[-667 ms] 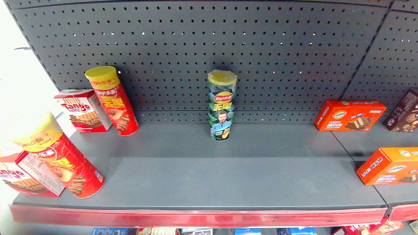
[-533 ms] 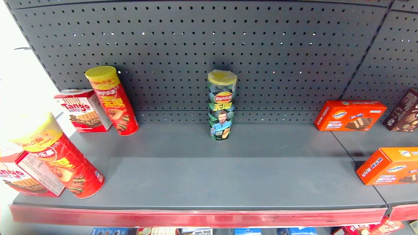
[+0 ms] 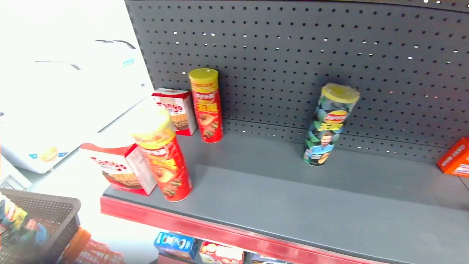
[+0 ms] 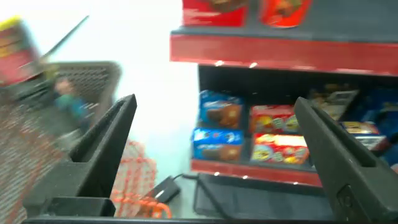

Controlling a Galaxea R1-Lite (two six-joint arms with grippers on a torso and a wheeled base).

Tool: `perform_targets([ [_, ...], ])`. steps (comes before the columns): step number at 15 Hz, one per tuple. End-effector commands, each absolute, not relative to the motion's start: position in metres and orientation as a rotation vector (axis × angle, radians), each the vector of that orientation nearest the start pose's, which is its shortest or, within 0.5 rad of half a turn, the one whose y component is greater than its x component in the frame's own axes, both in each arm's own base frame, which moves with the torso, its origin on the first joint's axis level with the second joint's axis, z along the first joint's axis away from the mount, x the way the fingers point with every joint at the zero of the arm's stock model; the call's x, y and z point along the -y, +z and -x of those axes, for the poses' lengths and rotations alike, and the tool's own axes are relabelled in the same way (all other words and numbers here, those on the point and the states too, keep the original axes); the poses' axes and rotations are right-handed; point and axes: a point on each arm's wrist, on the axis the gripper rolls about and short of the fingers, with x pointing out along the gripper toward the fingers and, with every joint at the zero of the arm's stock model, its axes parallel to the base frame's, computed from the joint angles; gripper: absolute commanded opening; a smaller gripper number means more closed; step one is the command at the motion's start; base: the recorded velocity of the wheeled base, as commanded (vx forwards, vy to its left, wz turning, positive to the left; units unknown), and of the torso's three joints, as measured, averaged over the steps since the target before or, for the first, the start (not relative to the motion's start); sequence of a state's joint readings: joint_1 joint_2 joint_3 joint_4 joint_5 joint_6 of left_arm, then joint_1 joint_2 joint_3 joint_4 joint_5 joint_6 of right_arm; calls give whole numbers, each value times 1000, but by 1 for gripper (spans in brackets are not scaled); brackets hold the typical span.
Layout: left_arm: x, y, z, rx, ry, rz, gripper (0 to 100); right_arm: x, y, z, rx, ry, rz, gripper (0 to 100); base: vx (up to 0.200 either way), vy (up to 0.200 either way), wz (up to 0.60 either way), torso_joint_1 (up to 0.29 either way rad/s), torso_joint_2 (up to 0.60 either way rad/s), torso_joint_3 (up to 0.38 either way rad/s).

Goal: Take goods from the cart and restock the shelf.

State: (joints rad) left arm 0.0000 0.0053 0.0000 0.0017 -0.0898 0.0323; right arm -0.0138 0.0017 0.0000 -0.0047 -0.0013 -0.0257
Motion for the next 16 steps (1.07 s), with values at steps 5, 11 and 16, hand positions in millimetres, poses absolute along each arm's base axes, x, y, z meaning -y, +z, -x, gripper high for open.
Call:
perform_targets([
  [5,2,75,22,-6,-89,-32,100,0,76,23,1,-17,23,100,0,0,240,2,1,1],
  [11,2,75,22,-6,-91,-33,100,0,76,23,1,-18,15,100,0,0,0,0,0,0],
  [16,-2,157,17,-26,78,-154,100,0,76,23,1,-18,15,100,0,0,0,0,0,0],
])
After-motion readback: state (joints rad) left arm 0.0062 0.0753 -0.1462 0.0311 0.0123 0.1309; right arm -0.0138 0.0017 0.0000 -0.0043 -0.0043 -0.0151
